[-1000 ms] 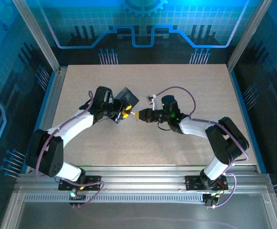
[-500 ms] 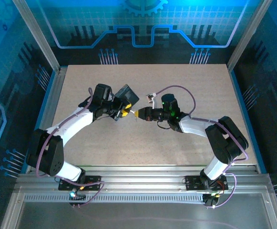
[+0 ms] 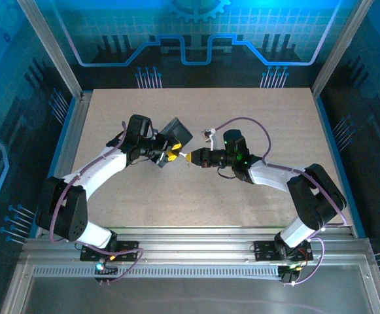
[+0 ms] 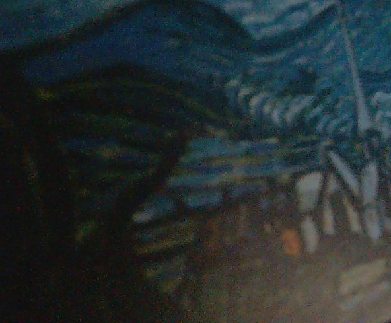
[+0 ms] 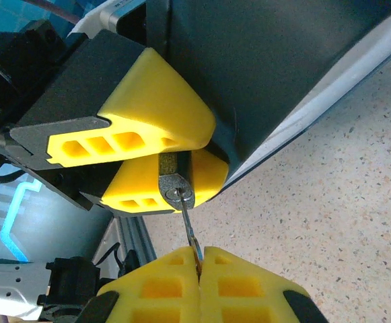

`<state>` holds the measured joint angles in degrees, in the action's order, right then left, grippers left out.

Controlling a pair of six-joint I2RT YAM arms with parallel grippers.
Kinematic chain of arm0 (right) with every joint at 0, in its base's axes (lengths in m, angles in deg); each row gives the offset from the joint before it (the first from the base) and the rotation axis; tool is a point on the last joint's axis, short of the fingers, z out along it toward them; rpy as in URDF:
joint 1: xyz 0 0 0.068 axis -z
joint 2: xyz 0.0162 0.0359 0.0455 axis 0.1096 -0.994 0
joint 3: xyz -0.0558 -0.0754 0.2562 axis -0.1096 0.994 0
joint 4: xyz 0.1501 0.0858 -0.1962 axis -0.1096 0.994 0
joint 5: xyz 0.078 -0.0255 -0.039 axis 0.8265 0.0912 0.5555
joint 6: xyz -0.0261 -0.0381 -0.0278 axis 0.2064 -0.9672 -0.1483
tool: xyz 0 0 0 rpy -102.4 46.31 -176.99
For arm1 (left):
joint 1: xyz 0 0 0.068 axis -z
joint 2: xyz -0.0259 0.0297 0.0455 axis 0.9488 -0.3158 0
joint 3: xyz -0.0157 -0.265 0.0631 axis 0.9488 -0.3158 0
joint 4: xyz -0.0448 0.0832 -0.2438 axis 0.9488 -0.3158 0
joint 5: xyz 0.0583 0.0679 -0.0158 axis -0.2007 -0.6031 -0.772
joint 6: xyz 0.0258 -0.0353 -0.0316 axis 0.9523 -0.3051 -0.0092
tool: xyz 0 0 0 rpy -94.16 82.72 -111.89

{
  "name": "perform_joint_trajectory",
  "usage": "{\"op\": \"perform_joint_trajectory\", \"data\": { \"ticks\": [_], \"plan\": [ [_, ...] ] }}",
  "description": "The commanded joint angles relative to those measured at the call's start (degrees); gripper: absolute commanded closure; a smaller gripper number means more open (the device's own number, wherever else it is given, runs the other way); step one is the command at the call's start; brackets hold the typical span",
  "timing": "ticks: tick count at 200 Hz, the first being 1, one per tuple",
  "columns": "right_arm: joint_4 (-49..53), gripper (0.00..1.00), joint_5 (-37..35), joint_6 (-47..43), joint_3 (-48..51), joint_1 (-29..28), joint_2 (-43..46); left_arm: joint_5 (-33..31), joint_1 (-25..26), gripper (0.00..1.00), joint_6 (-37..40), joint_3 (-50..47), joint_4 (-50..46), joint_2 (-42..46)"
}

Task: Unlock a padlock with a key

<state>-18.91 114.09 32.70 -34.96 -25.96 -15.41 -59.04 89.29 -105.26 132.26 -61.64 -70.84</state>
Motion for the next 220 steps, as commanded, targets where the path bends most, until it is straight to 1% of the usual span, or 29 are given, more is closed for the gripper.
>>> {"op": "perform_joint_trajectory", "data": {
  "ticks": [1,16,31,40,49,62,86,113,125,141,151,159,178,193,211,220],
  "plan": [
    [5.2,1.00,0.4,-3.4,-0.5,-0.7,2.5,-1.8,-1.0,1.00,2.2,0.3,2.1,2.1],
    [6.3,1.00,-0.9,-4.2,-1.1,-1.0,2.9,-1.6,-0.9,1.00,2.0,0.3,2.2,2.6],
    [10.6,1.00,-2.8,-6.8,-3.8,-2.6,2.7,-1.5,-0.5,1.00,2.2,0.6,2.2,2.7],
    [10.8,1.00,-2.7,-7.1,-4.8,-3.4,2.4,-1.8,0.1,1.00,3.1,1.1,1.6,2.6],
    [8.8,1.00,-1.6,-5.8,-5.8,-3.7,2.1,-3.0,1.3,1.00,5.1,2.6,-1.0,2.3],
    [3.0,1.00,0.6,-2.5,-5.3,-3.5,1.6,-4.5,2.6,1.00,7.2,4.2,-4.0,1.9],
    [-3.1,1.00,3.8,2.7,-5.2,-2.8,0.2,-1.5,2.1,1.00,3.3,1.4,1.9,1.4],
    [-6.9,1.00,5.2,6.9,-4.5,-1.1,-1.3,-1.4,2.0,1.00,4.1,2.1,1.1,1.0],
    [-3.2,1.00,4.1,4.4,-5.4,-1.8,-0.8,-0.9,2.1,1.00,3.7,2.2,1.5,0.9],
    [8.1,1.00,-1.6,-5.3,-8.3,-4.3,1.0,1.0,2.1,1.00,1.8,1.8,3.9,0.5],
    [11.3,1.00,-4.2,-9.1,-9.8,-5.6,1.5,0.2,2.3,1.00,2.7,2.5,2.0,0.5],
    [10.6,1.00,-4.3,-9.8,-10.0,-6.2,1.8,-0.4,2.4,1.00,3.3,3.1,1.0,0.6],
    [8.2,1.00,-6.3,-10.2,-9.1,-6.9,3.1,0.6,2.5,1.00,1.6,2.4,3.1,0.5],
    [8.2,1.00,-8.1,-10.0,-8.9,-6.6,4.0,-0.6,2.6,1.00,3.6,3.5,-0.1,0.7],
    [2.4,1.00,-4.3,-5.5,-7.4,-4.9,4.0,-1.2,2.5,1.00,4.5,3.6,-1.0,0.9],
    [1.3,1.00,-2.8,-4.0,-7.3,-4.1,3.7,-0.9,2.5,1.00,4.5,3.7,-0.9,0.7]
  ]
}}
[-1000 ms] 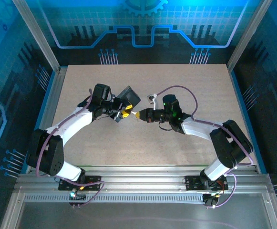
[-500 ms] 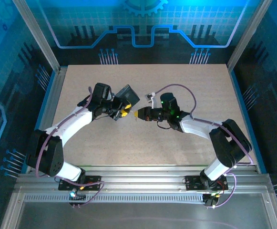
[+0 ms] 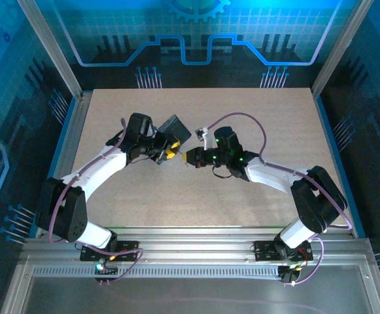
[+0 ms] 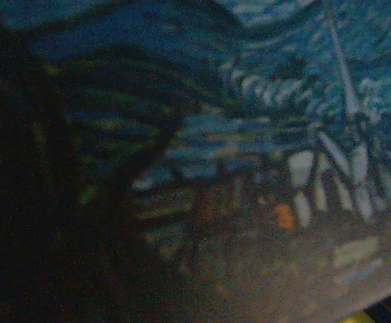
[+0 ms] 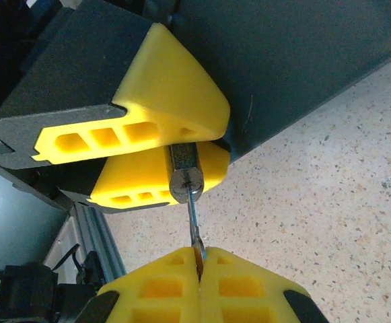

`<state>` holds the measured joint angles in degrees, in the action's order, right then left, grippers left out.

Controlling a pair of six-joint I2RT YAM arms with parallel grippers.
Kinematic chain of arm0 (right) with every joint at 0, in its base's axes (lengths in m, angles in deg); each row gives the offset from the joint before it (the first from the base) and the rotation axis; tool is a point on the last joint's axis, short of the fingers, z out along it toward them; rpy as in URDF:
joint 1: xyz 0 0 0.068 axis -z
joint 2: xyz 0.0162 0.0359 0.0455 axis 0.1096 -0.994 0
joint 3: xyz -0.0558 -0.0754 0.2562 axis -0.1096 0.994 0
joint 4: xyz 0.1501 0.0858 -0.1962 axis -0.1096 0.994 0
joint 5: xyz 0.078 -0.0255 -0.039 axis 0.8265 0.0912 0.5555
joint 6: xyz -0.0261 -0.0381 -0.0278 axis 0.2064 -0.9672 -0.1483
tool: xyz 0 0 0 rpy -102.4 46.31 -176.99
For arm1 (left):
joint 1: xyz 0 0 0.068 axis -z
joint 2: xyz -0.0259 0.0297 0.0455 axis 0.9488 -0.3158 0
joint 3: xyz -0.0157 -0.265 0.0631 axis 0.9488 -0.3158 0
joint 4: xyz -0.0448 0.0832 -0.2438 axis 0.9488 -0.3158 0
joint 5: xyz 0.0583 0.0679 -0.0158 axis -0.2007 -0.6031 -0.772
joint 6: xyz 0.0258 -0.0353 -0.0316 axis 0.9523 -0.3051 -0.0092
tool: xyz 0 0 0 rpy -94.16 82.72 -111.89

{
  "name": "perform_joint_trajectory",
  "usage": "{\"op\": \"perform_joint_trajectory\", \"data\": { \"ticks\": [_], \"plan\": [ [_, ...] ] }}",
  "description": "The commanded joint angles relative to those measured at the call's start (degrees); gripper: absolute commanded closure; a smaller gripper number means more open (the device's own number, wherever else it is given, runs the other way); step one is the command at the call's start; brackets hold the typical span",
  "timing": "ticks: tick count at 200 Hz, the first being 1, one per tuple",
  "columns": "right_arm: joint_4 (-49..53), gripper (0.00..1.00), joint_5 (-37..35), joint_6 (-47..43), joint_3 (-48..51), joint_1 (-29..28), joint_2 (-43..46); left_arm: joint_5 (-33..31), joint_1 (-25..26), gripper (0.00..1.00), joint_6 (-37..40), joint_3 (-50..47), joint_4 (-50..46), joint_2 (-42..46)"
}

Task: Unlock a padlock with a key

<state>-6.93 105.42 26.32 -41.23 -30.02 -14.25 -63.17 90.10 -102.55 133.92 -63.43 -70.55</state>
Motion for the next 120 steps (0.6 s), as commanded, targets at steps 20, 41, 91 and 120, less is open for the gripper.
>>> {"op": "perform_joint_trajectory", "data": {
  "ticks": [20,41,91,120],
  "plan": [
    [-7.5,1.00,5.1,0.6,-1.7,0.2,2.8,2.0,1.9,1.00,4.4,3.4,-2.1,0.1],
    [-8.6,1.00,7.1,0.9,-2.4,0.2,2.2,1.3,2.4,1.00,5.8,4.2,-3.1,0.1],
    [-15.0,1.00,16.3,10.5,-3.9,3.7,-1.7,-0.7,2.0,1.00,10.8,6.7,-8.8,-0.2],
    [-10.2,1.00,14.6,8.3,-4.9,2.6,-1.2,-0.6,2.1,1.00,10.2,6.1,-8.5,-0.1]
  ]
}}
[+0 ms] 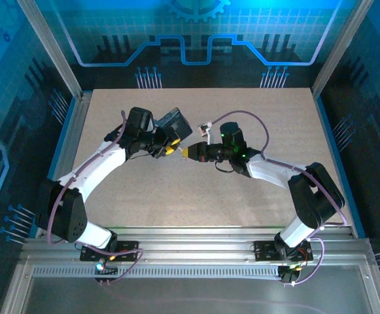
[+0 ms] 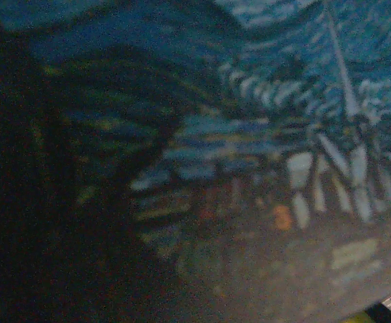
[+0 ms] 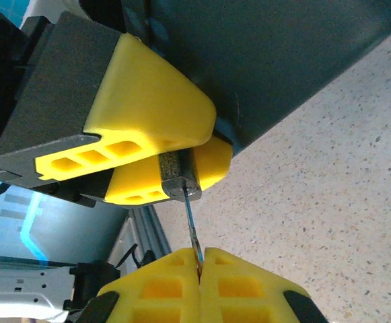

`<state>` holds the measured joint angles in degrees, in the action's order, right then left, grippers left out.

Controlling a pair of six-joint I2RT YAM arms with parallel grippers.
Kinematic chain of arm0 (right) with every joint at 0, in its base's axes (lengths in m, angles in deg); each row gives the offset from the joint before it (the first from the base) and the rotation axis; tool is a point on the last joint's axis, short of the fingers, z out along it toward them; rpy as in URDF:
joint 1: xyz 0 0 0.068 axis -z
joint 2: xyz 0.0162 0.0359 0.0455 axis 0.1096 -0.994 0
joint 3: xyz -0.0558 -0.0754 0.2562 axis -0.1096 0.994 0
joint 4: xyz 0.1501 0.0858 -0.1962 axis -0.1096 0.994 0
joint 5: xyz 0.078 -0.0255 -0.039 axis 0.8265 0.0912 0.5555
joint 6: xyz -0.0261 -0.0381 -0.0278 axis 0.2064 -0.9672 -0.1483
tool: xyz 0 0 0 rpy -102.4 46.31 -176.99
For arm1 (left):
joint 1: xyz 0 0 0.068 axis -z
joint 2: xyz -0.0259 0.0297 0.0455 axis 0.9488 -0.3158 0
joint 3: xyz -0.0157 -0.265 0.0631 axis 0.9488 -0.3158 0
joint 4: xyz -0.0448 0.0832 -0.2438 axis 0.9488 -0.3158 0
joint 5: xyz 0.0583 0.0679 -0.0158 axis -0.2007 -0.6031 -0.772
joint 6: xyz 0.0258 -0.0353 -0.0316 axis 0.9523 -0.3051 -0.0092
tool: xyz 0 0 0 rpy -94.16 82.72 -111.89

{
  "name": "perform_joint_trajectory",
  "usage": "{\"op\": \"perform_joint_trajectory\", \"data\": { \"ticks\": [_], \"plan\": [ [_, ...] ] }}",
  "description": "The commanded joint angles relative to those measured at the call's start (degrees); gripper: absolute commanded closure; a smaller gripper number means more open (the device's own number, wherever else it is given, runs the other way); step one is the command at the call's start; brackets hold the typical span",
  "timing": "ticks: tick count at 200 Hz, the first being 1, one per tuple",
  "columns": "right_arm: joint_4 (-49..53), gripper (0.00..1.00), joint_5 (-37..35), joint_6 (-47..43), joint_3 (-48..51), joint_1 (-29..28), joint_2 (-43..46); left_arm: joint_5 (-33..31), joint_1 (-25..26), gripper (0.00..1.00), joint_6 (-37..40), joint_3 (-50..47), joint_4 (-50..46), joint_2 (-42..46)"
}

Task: Unlock a padlock with a key

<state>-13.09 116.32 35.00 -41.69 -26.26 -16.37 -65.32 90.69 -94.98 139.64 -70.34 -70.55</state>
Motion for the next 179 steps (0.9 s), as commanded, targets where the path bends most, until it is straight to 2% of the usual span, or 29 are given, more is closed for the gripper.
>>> {"op": "perform_joint_trajectory", "data": {
  "ticks": [1,23,43,51,65,73,84,104,124,138,145,161,179],
  "plan": [
    [-3.5,1.00,3.5,-0.7,-4.5,-1.3,1.0,1.6,1.5,1.00,2.6,0.3,-1.5,-0.1],
    [3.3,1.00,-0.4,-6.8,-6.9,-3.7,2.2,1.1,2.0,1.00,3.3,0.9,-2.4,-0.6],
    [18.3,1.00,-9.7,-16.6,-10.9,-5.1,3.8,0.7,2.3,1.00,4.3,1.3,-3.6,-0.4],
    [15.4,1.00,-6.3,-14.3,-9.9,-3.9,4.1,0.6,2.2,1.00,4.6,1.2,-4.0,-0.2],
    [-2.4,1.00,2.2,-2.8,-5.3,-1.2,3.5,0.7,2.3,1.00,4.6,0.8,-4.0,-0.3],
    [-9.1,1.00,5.8,2.3,-4.4,-0.3,2.4,1.0,2.3,1.00,4.1,0.2,-3.5,-0.4],
    [-11.5,1.00,8.7,5.4,-5.0,0.0,1.2,1.9,2.2,1.00,3.2,-0.5,-2.2,-0.4],
    [-10.2,1.00,10.3,5.7,-6.0,-0.2,0.5,3.0,1.9,1.00,1.8,-1.2,-0.5,-0.3],
    [-2.3,1.00,7.8,0.1,-6.7,-0.8,1.3,4.2,1.7,1.00,0.6,-1.4,0.7,-0.3],
    [10.4,1.00,-1.3,-10.1,-7.9,-2.7,3.7,5.6,1.6,1.00,-1.4,-2.3,2.8,-0.4],
    [12.5,1.00,-4.4,-12.9,-7.8,-3.7,4.6,6.7,1.4,1.00,-2.6,-3.0,4.6,-0.5],
    [10.4,1.00,-8.5,-14.2,-5.5,-4.2,6.2,7.4,1.5,1.00,-3.3,-3.1,5.8,-0.9],
    [5.3,1.00,-6.7,-11.2,-3.8,-2.6,6.0,5.6,1.7,1.00,-0.8,-1.6,2.2,-0.4]
  ]
}}
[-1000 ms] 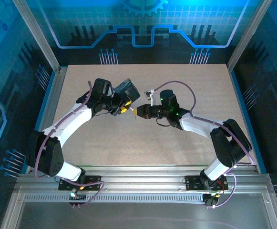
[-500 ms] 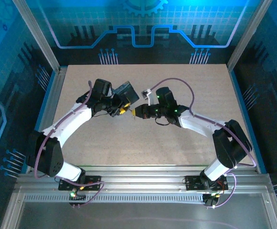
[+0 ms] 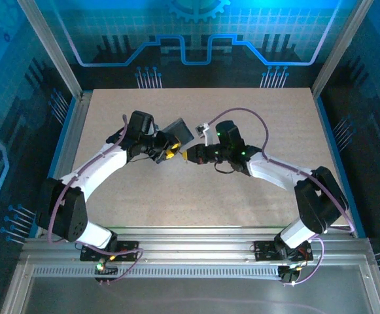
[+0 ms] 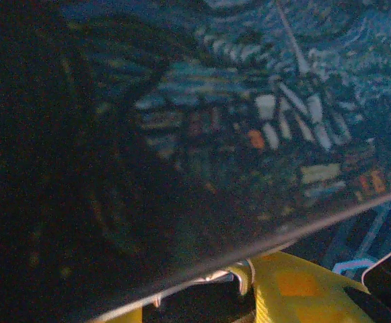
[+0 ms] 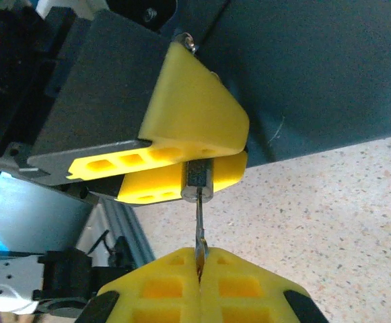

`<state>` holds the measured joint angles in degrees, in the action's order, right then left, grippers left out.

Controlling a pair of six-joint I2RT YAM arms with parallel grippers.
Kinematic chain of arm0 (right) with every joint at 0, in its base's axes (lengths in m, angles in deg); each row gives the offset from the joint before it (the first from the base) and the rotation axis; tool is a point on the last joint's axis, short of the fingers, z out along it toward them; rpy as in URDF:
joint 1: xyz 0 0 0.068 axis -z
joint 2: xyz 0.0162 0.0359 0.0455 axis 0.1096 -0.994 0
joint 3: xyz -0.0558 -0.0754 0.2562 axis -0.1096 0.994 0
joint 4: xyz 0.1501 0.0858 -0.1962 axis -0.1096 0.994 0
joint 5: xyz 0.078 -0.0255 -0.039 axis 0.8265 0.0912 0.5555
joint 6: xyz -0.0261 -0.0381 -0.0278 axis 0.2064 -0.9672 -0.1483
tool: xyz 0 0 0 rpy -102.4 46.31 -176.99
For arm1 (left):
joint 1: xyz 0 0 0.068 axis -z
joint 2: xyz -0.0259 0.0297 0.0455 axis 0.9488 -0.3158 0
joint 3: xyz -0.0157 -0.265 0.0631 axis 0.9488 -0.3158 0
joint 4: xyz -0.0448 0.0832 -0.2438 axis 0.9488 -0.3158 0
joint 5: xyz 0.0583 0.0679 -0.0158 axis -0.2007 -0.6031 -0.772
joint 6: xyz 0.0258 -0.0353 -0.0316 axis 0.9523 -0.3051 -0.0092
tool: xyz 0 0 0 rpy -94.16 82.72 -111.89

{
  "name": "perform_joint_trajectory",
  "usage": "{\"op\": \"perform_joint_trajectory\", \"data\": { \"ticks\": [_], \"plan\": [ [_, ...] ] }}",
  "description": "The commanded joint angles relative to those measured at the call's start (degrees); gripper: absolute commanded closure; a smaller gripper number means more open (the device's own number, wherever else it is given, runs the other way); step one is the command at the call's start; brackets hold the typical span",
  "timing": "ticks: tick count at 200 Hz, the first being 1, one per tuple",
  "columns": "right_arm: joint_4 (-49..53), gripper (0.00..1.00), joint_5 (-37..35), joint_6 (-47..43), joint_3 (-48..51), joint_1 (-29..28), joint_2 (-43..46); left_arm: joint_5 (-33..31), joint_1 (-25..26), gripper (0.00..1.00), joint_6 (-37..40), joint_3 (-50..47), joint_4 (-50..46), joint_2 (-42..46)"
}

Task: Unlock a padlock with a key

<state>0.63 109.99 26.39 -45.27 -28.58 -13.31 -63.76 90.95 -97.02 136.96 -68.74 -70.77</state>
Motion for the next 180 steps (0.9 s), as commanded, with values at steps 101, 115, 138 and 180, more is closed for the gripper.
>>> {"op": "perform_joint_trajectory", "data": {
  "ticks": [101,115,138,180],
  "plan": [
    [0.9,1.00,-2.1,-5.6,2.7,-0.8,5.5,0.9,-1.4,1.00,-9.9,-5.6,9.4,2.0],
    [0.1,1.00,0.1,-5.5,3.9,-0.7,6.2,-0.1,-1.8,1.00,-10.4,-5.6,9.5,2.3],
    [-0.5,1.00,0.7,-4.5,5.3,-0.4,7.2,0.2,-2.0,1.00,-11.2,-5.6,10.6,2.1],
    [-3.0,1.00,0.7,-2.7,7.0,0.3,7.3,1.5,-2.0,1.00,-12.2,-6.4,12.7,1.7]
  ]
}}
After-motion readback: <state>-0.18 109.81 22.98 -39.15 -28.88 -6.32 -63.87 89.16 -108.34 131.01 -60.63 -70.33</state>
